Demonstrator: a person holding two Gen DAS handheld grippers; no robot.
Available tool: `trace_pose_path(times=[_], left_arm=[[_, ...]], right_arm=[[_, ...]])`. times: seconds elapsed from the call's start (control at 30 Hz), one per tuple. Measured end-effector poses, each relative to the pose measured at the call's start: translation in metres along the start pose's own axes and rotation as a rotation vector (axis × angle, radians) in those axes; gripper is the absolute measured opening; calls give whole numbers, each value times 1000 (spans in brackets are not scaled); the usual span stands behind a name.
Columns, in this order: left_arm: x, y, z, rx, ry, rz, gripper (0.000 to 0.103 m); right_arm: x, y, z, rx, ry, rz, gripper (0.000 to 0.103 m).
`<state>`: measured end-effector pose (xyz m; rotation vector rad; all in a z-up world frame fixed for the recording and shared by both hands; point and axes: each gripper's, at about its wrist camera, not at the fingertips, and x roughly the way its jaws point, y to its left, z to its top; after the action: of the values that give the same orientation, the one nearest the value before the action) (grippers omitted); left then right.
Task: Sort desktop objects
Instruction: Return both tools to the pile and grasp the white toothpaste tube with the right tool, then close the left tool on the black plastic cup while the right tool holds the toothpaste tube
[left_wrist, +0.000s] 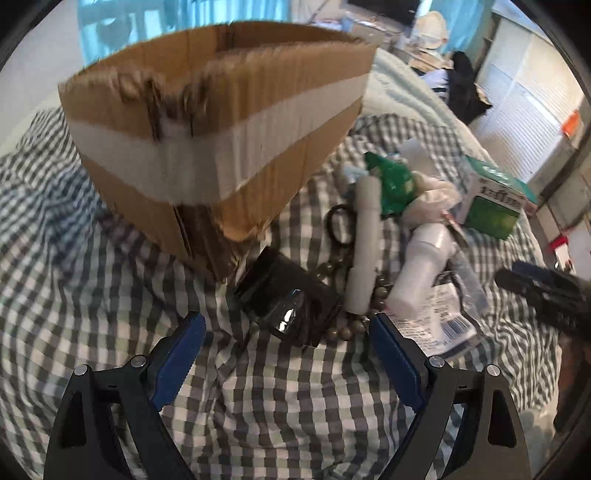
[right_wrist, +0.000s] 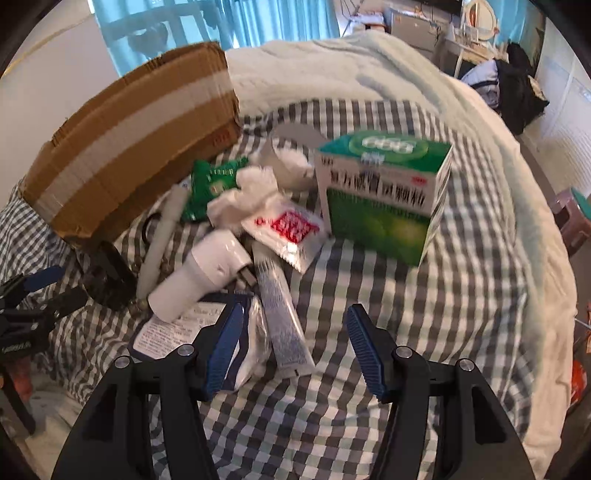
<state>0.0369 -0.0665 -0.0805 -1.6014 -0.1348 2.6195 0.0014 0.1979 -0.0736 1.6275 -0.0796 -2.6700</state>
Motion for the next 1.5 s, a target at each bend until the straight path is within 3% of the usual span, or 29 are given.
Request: trace_pose_path(times=[0.13,0.23,0.53,0.7,0.77,0.9,0.97,1.2,1.27,1.33,1.47,1.5], left_arm=[[9,4,-1,-53,2,30,92],[13,7,-1,-91,13,38,92],[14,11,-3,-140,9,32,92],[23,12,-2,-178,30,19,92],[25,14,-3,-199,37,15,92],[29,17,-4,-241,45,17,92],[31,19,-4,-267,45,16,92],[39,18,1,-330,20,35,92],[41,17,2,-321,15,33,88],[41,15,3,-283,12,17,72],[35,16,1,-224,18,-1,67],[34,19,-1,-218,34,-20,56]], right_arm=[[5,-2,-6,-17,4,-14,53],[11,-2,-7,-32,19,-38,42],[37,2,0,-63,46,-7,42],[53,6,2,-68,76,0,37],[54,8,0,-71,80,-3,35],[54,12,-6,-79,98,3,18],[50,17,-13,-93,97,-7,15],[33,13,-22,-68,83,14,15],[30,11,-24,-72,80,11,15],[27,10,-26,-78,75,6,15],[21,3,-25,-82,63,0,15],[18,3,-27,-80,62,-2,15]])
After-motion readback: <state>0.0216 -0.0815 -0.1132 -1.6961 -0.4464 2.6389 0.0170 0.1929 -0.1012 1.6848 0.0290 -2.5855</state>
